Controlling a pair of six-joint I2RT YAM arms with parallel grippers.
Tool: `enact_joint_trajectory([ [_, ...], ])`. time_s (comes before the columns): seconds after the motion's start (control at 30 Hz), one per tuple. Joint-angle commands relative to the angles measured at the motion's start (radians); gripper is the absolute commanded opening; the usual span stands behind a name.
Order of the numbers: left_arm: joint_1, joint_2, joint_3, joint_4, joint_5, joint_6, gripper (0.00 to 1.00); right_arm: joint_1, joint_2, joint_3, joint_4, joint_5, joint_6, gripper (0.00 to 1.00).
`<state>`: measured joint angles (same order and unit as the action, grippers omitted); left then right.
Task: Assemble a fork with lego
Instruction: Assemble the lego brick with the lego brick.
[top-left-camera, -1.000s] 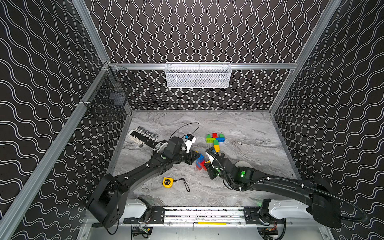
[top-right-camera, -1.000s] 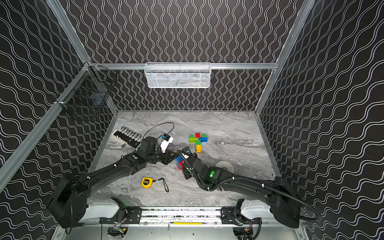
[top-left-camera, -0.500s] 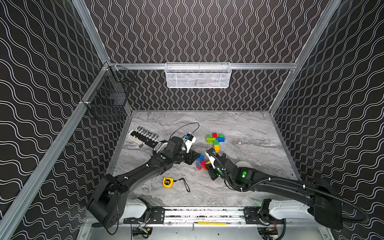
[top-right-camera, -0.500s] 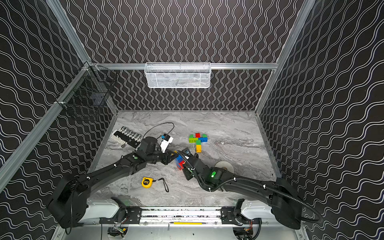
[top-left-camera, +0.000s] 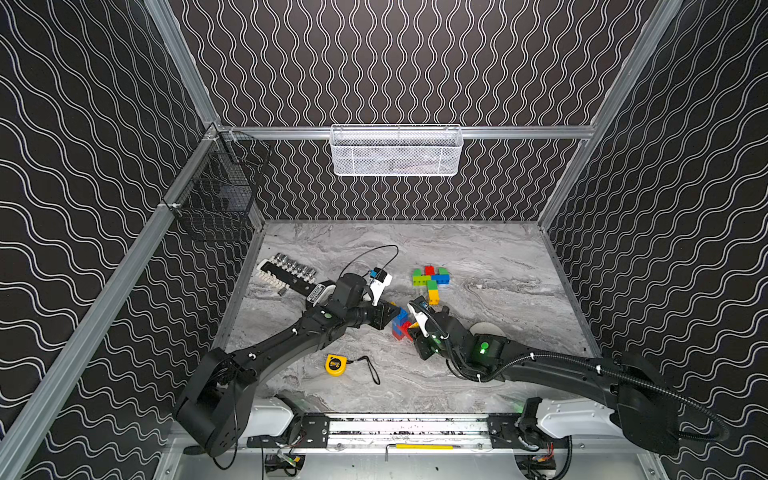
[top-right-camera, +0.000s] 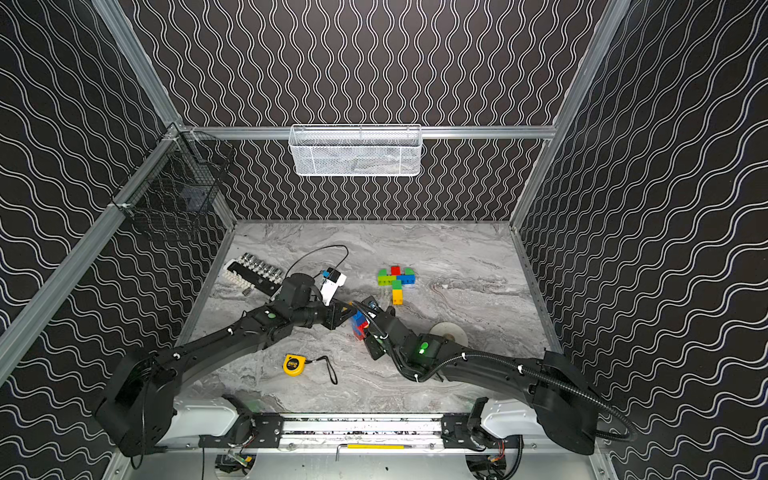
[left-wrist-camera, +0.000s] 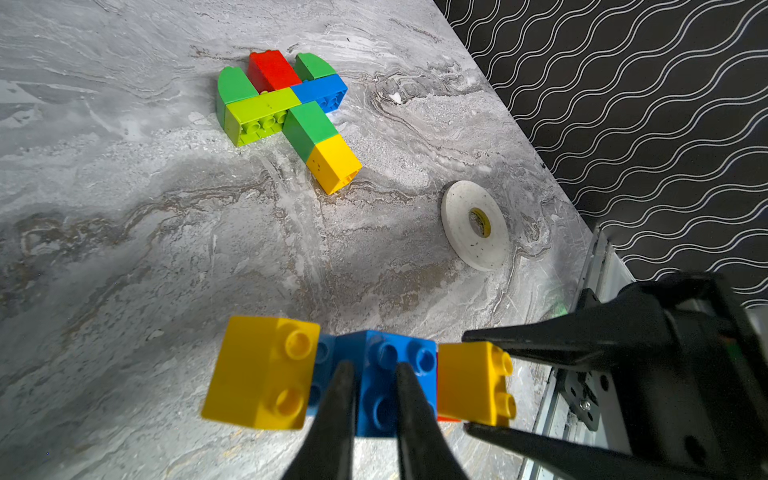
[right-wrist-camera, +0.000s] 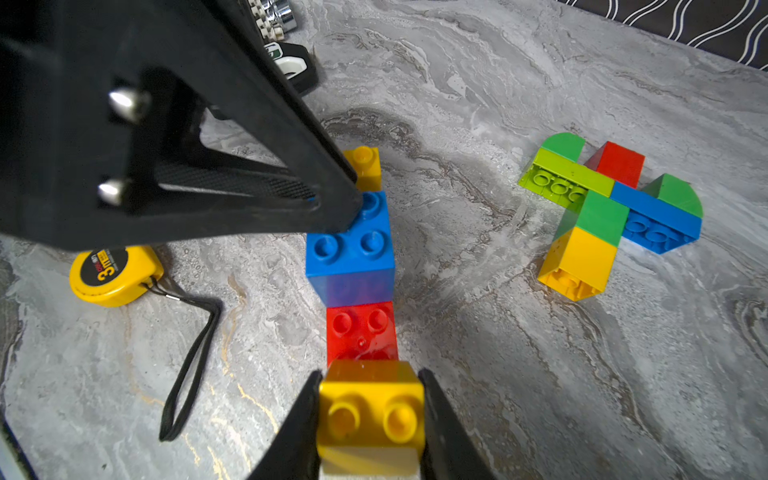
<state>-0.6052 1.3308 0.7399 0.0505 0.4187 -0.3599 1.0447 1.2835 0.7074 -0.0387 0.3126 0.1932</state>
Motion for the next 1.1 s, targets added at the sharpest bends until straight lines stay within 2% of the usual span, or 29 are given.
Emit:
enact_joint_trajectory([
  [0.0,-0.001,0.0,-0.005,-0.05,0.005,0.018,0.19,-0.005,0.007,0.004,0.034,-0.006,-0.012,0.0],
  [1.07,-0.001,0.005,-0.002,-0.054,0.0,0.019,0.19,-0.015,0.03,-0.013,0.016,-0.064,-0.035,0.0],
])
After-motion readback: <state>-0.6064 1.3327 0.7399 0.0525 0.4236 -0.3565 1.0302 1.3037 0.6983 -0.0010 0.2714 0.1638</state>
